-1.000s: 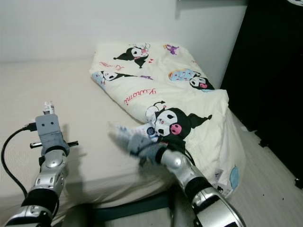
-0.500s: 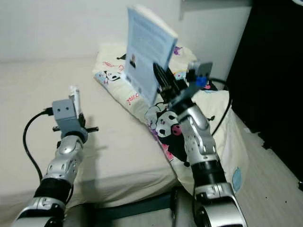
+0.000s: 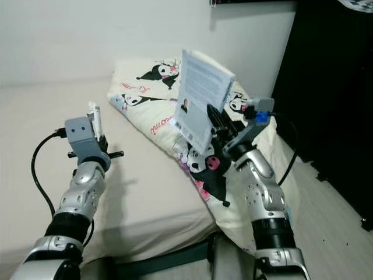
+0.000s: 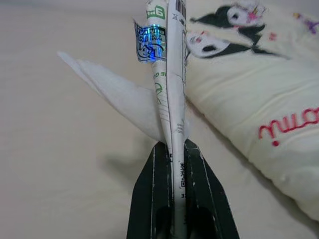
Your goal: Clean up the room
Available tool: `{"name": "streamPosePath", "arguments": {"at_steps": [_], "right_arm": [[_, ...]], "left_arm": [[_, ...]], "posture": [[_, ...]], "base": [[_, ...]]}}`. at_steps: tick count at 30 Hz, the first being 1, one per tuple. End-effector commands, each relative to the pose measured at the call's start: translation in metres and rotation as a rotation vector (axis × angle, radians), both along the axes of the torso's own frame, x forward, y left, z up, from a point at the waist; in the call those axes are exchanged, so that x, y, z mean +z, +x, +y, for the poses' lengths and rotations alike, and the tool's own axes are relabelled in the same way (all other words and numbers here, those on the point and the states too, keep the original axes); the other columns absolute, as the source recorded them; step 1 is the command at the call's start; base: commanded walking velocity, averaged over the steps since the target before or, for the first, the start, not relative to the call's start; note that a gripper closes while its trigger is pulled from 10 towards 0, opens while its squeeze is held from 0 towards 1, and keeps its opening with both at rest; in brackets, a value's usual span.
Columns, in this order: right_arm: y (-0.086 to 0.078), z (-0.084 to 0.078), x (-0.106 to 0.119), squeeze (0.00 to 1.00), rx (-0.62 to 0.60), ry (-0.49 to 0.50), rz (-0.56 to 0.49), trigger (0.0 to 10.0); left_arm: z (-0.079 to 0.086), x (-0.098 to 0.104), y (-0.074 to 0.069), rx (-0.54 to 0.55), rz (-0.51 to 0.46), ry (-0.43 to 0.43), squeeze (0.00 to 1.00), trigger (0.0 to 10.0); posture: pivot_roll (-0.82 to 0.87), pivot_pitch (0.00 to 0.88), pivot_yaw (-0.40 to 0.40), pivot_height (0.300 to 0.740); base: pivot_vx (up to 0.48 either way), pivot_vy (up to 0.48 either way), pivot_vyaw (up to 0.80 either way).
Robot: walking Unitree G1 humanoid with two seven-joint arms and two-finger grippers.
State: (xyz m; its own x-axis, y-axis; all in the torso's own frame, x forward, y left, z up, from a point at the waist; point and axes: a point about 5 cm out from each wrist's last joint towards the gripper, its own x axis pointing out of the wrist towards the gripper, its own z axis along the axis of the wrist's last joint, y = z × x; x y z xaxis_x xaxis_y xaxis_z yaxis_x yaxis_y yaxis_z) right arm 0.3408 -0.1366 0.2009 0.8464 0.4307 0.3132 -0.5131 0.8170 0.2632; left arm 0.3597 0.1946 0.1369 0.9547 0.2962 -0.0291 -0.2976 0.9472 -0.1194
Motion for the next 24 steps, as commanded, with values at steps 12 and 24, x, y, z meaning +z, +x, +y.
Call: {"name": "streamPosePath", "arguments": {"at_steps": [12, 24], "right_arm": [[-0.006, 0.007, -0.013, 0.00, 0.021, -0.021, 0.062, 0.0], [-0.006, 0.004, -0.026, 0.00, 0.000, -0.038, 0.107, 0.0]], "left_arm": [[0.002, -0.019, -0.005, -0.006, 0.082, 0.018, 0.00, 10.0], [0.000, -0.037, -0.009, -0.035, 0.144, 0.066, 0.00, 10.0]], "posture": [[-0.11, 0.000, -0.023, 0.615], [-0.11, 0.000, -0.022, 0.660]], "base": [[-0.398, 0.000, 0.00], [0.000, 0.000, 0.00]]}}
